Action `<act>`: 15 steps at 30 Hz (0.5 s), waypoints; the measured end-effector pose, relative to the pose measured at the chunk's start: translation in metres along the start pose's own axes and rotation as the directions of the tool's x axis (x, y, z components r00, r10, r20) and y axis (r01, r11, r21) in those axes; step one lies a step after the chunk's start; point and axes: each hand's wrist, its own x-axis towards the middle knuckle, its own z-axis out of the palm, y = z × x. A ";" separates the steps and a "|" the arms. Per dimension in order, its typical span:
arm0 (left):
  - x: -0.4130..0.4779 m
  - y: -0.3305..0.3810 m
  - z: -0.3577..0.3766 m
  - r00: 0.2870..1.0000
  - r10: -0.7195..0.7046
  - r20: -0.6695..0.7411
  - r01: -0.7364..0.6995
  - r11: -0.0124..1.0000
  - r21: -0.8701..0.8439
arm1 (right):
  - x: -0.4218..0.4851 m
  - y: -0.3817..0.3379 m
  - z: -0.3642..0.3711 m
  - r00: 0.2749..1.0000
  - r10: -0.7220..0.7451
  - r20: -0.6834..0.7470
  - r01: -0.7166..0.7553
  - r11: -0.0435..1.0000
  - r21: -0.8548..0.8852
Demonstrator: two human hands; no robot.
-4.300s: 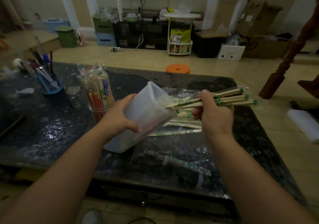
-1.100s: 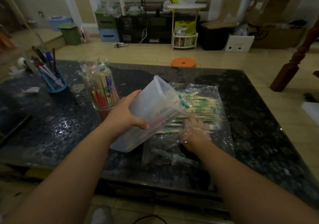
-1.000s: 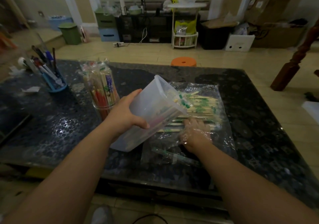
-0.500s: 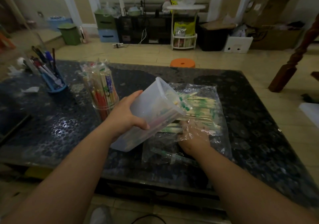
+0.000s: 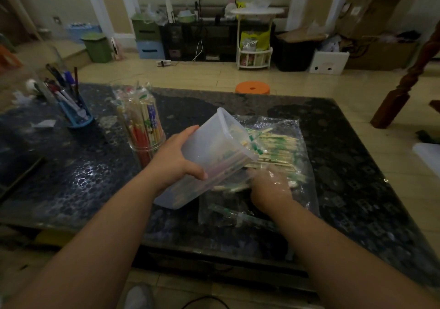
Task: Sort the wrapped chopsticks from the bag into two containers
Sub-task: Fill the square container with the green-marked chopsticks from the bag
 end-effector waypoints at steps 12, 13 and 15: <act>-0.002 0.001 0.000 1.000 0.006 -0.007 -0.006 1.000 -0.003 | -0.032 -0.009 -0.008 0.989 -0.128 -0.071 0.118 0.985 -0.122; -0.002 0.001 0.000 1.000 0.003 -0.008 -0.003 1.000 -0.004 | -0.037 -0.009 -0.008 0.983 -0.160 -0.087 0.145 0.977 -0.157; -0.002 0.002 0.000 1.000 -0.003 -0.008 0.003 1.000 -0.005 | -0.051 -0.011 -0.010 0.968 -0.216 -0.127 0.191 0.964 -0.187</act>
